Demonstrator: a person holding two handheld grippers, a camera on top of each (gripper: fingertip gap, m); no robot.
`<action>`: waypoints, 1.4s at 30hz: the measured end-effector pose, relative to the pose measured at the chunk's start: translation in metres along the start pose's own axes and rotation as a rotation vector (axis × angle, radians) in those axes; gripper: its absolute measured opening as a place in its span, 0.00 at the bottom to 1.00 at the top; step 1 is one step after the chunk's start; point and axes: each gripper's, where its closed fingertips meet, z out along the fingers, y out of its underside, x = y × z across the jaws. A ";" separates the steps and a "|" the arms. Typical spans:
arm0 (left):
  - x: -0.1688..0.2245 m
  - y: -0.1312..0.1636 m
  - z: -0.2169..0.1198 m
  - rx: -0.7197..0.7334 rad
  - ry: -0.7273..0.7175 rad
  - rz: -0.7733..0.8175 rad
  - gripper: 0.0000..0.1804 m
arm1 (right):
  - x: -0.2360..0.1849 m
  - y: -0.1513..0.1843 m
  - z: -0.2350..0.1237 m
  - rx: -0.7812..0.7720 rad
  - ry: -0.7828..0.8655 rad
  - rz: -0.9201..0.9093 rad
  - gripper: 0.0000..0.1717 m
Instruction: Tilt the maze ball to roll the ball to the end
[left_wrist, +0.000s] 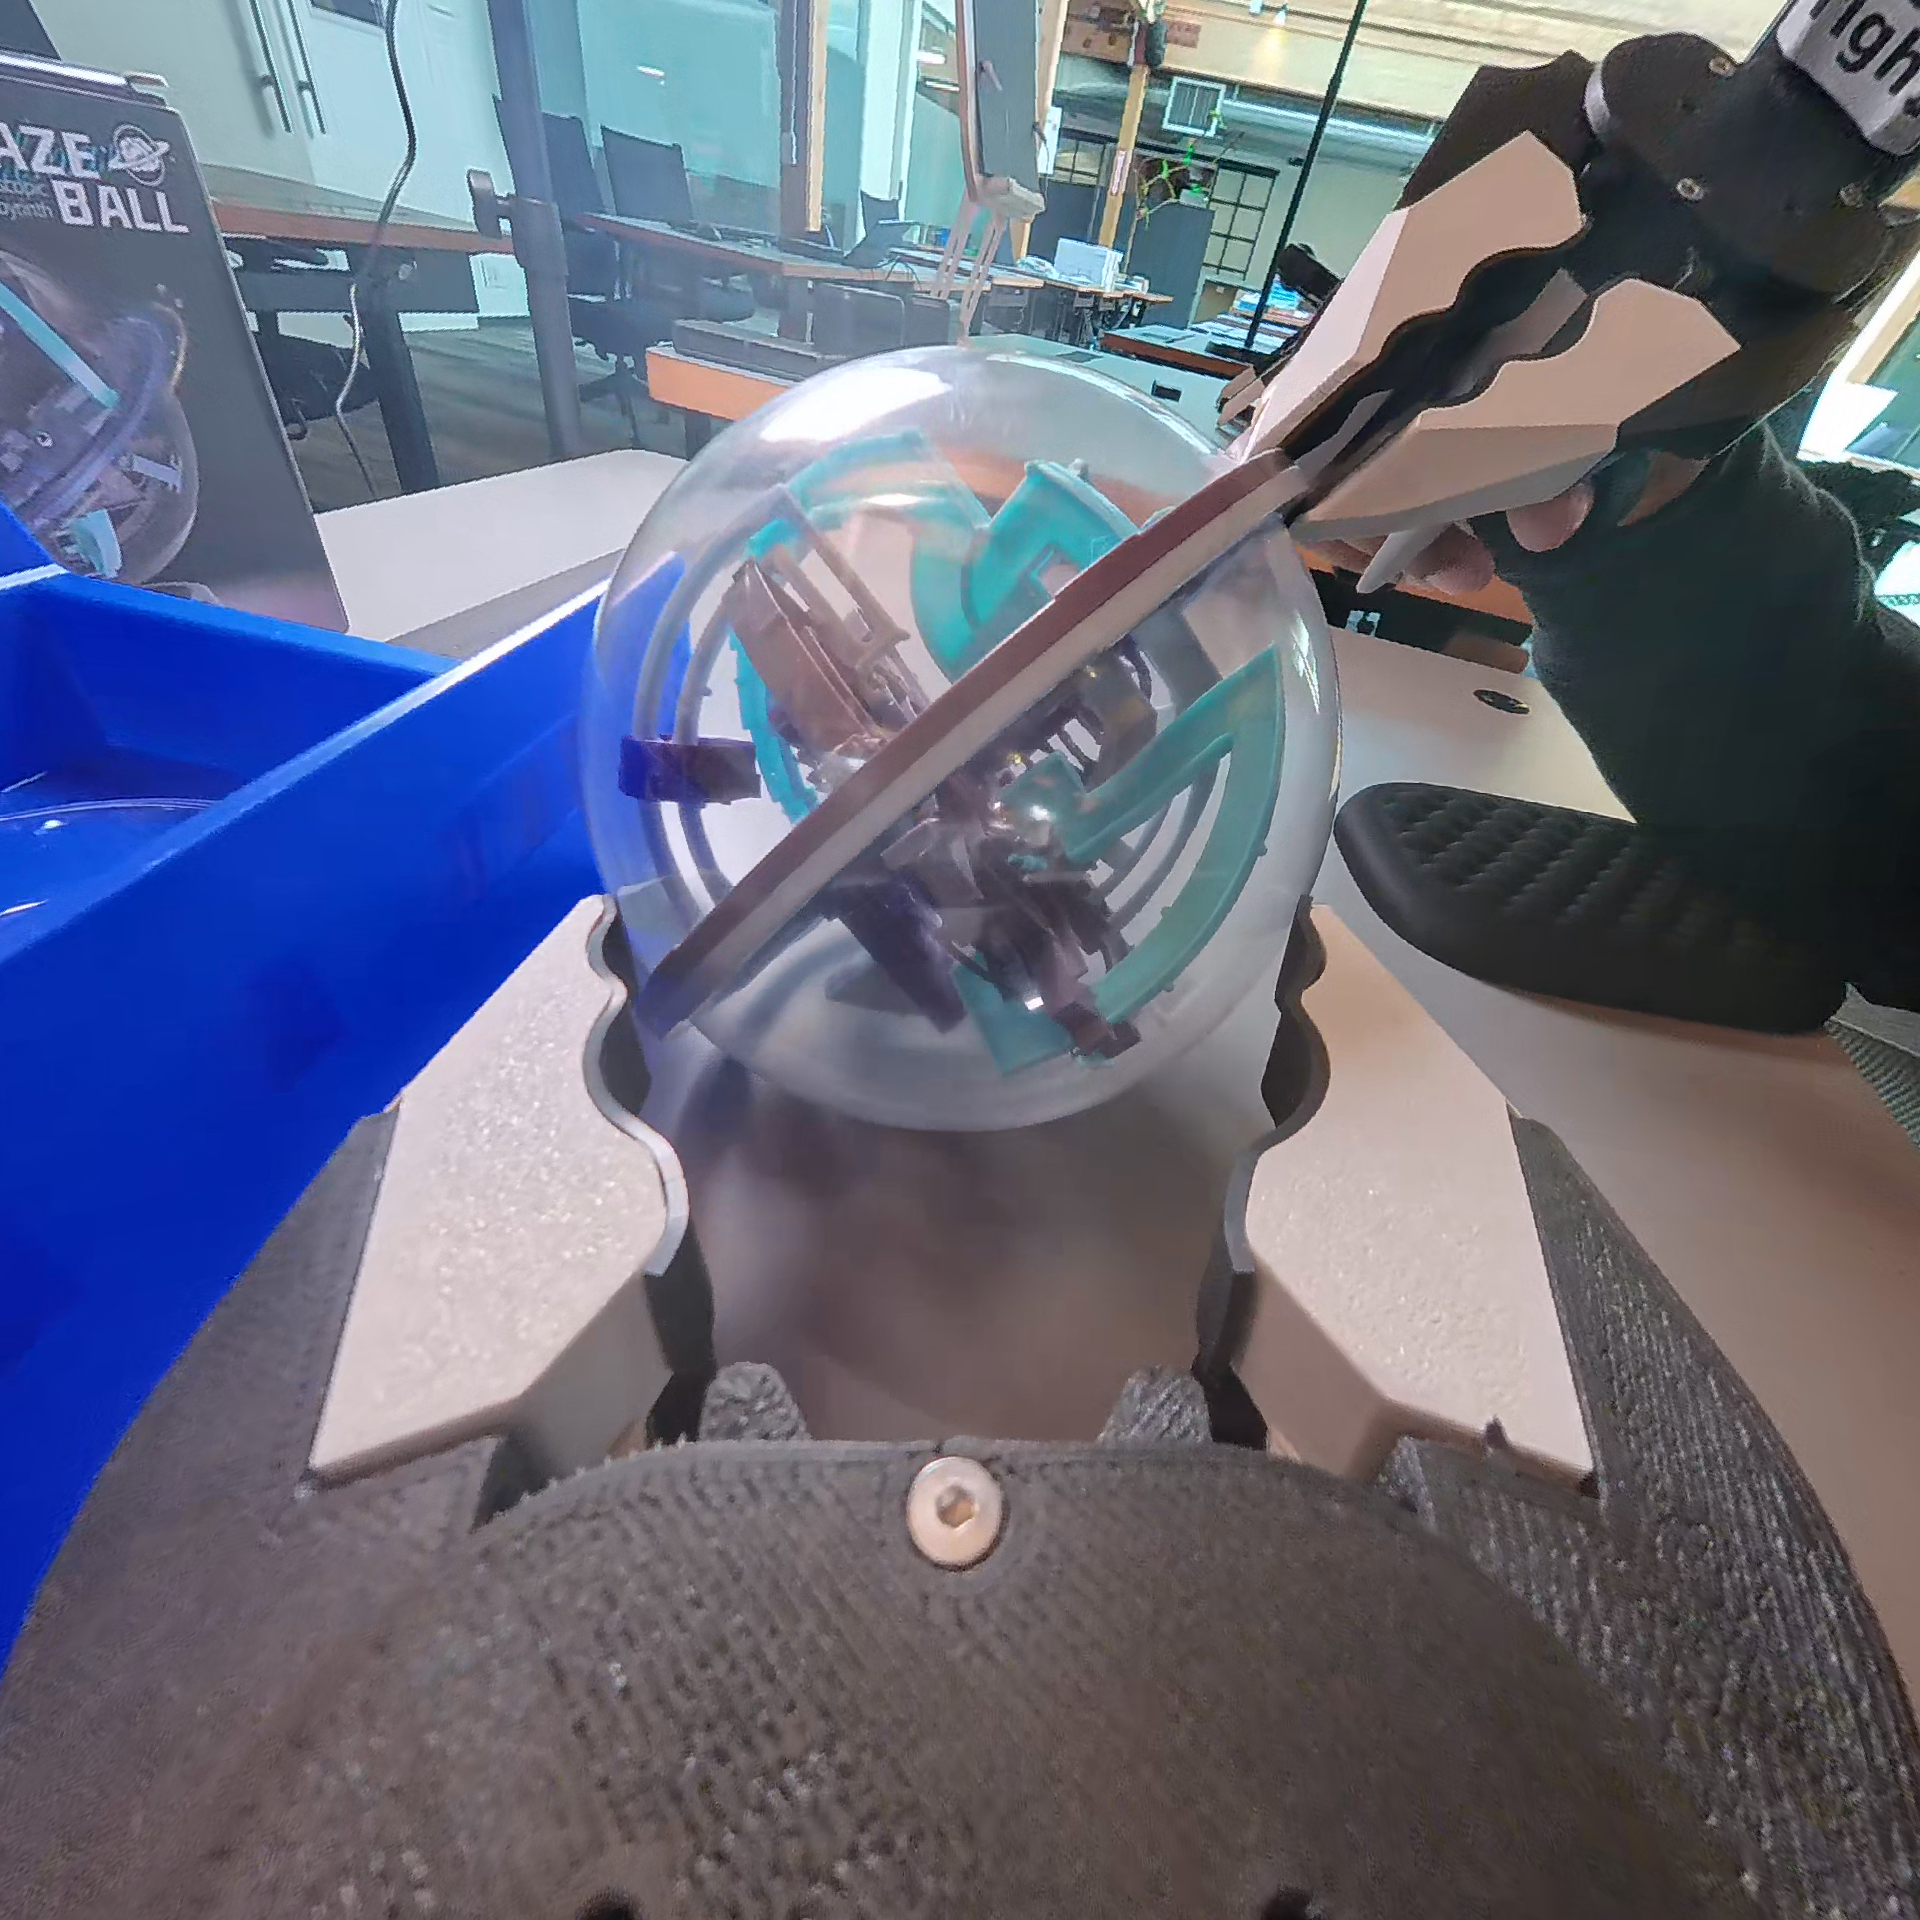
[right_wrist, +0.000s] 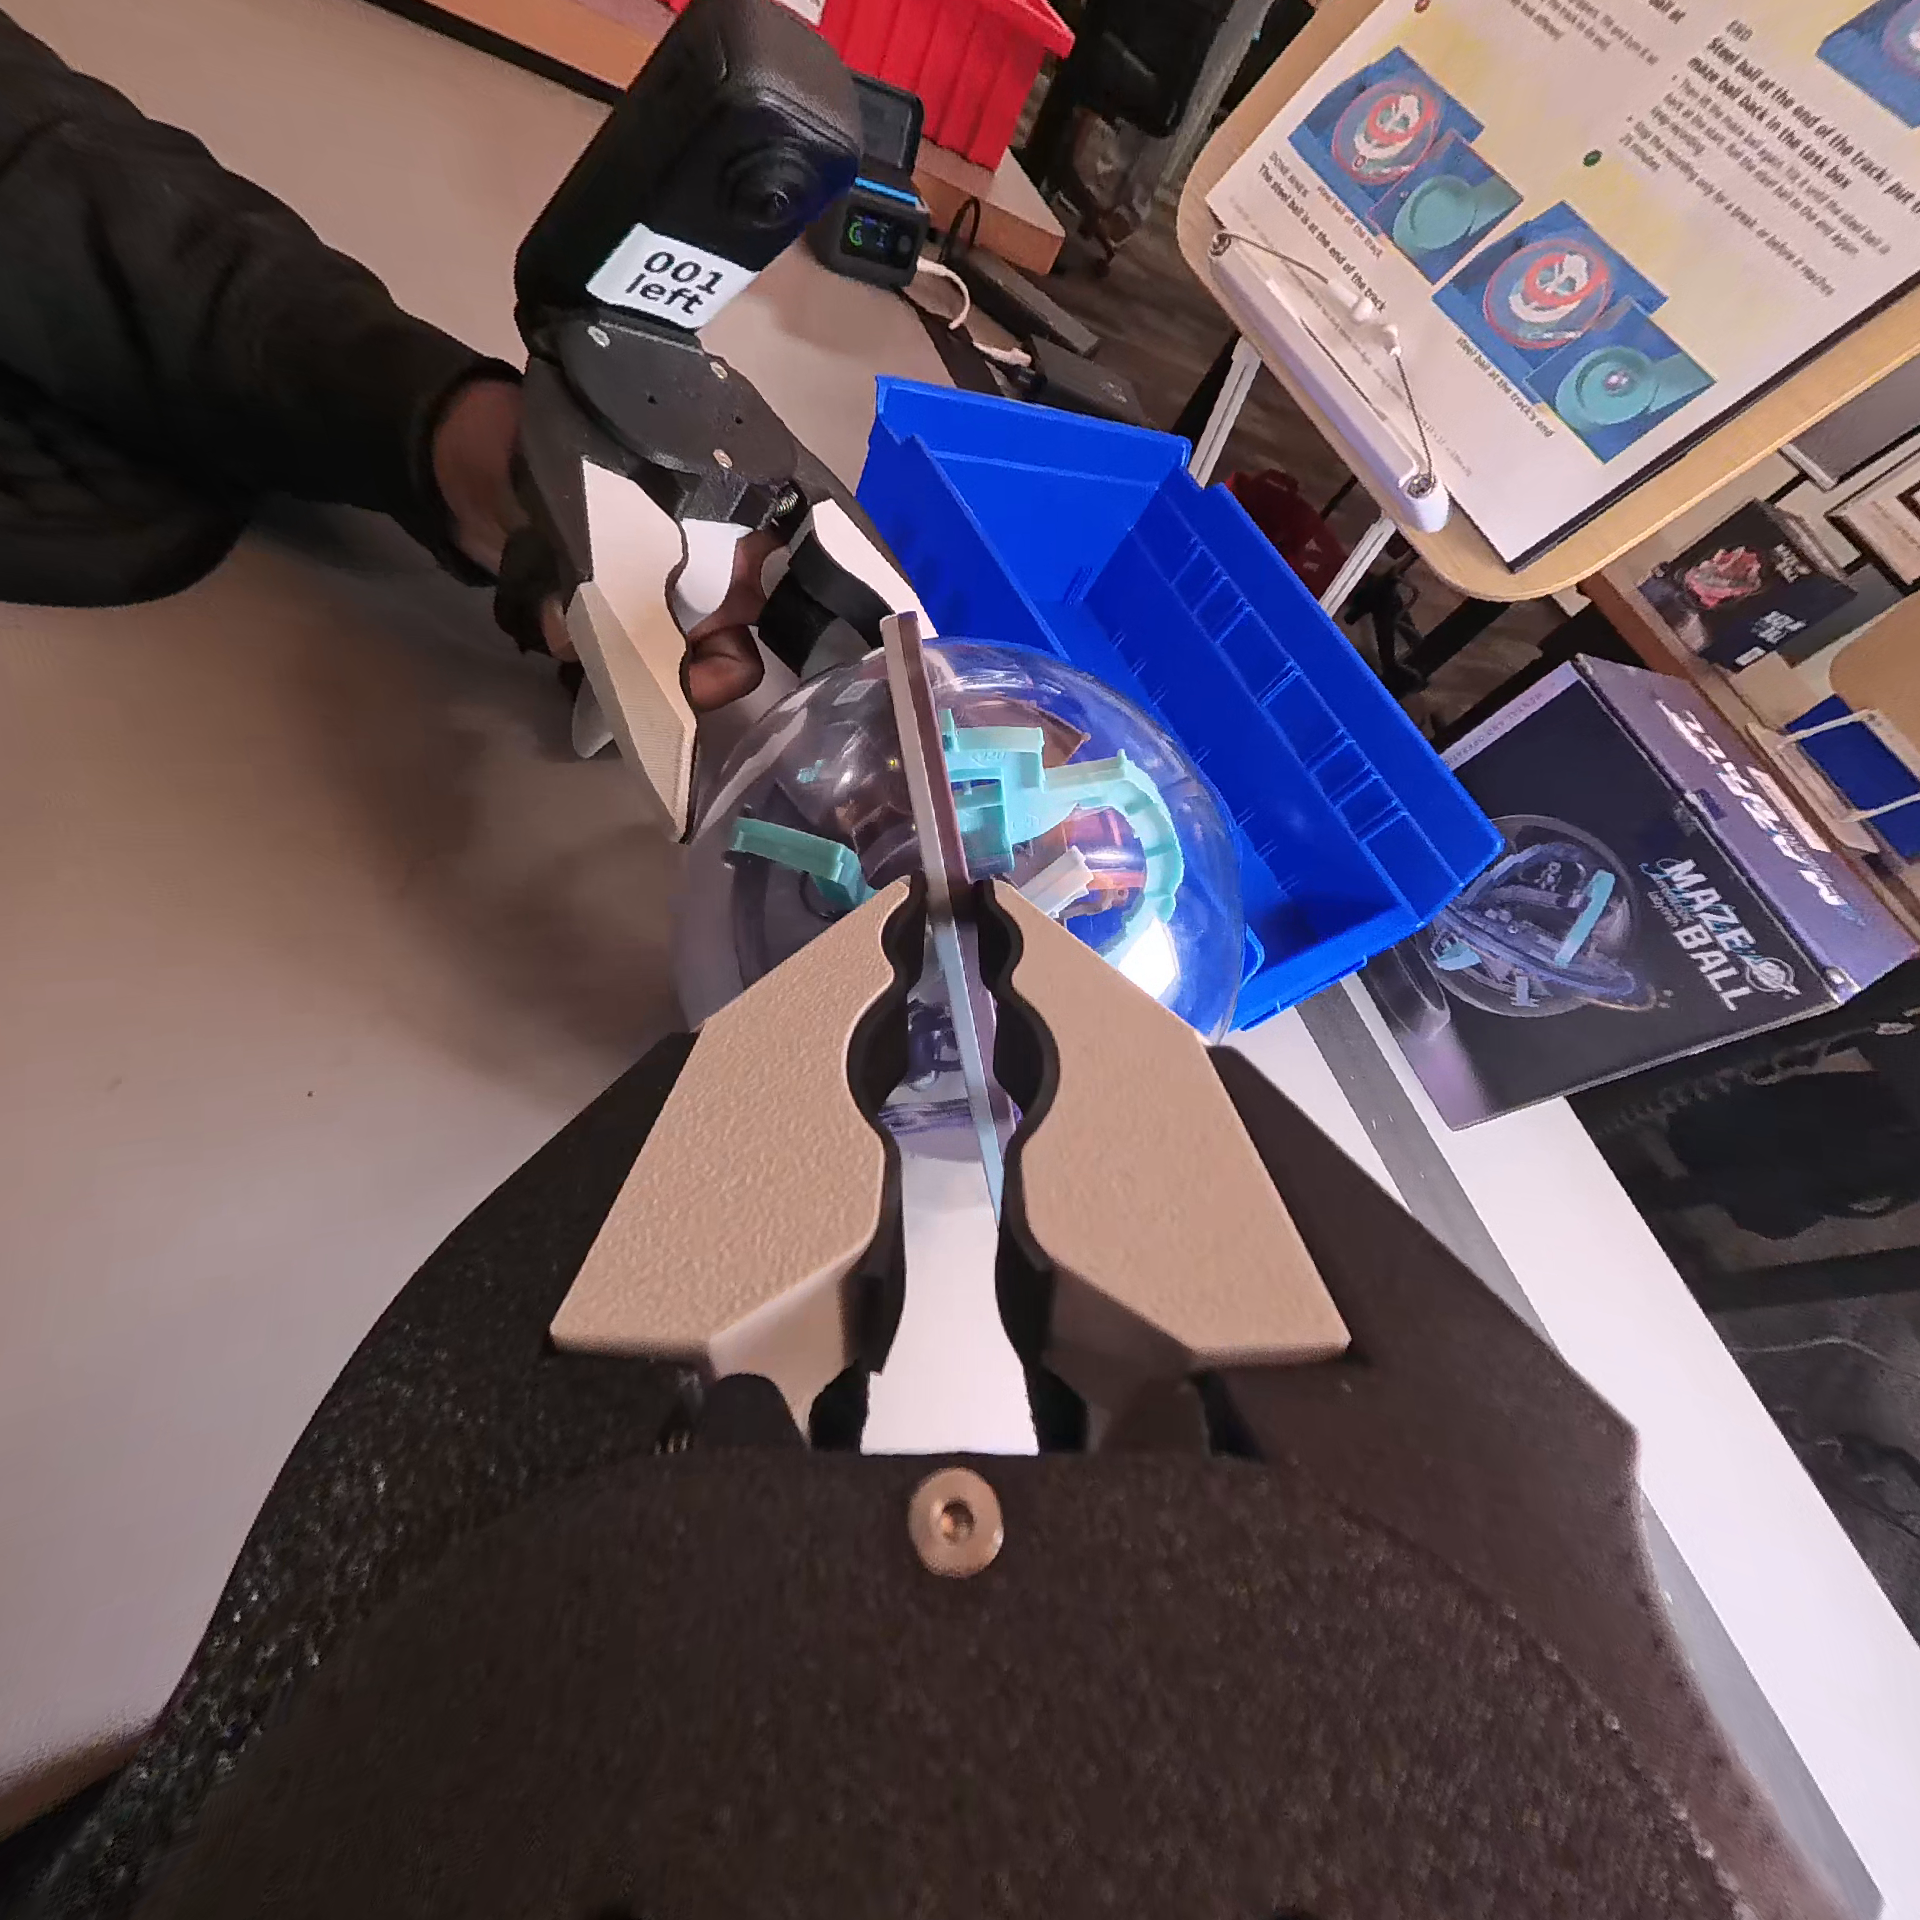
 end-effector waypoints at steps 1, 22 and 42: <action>0.000 0.000 0.000 0.000 0.000 0.002 0.67 | 0.000 0.000 0.000 0.006 0.002 -0.002 0.04; 0.007 0.002 0.001 -0.010 0.017 0.048 0.68 | -0.016 -0.003 -0.004 0.123 0.056 -0.139 0.04; 0.001 0.005 0.002 -0.035 -0.057 0.084 0.70 | -0.021 -0.006 0.005 0.102 0.110 -0.185 0.04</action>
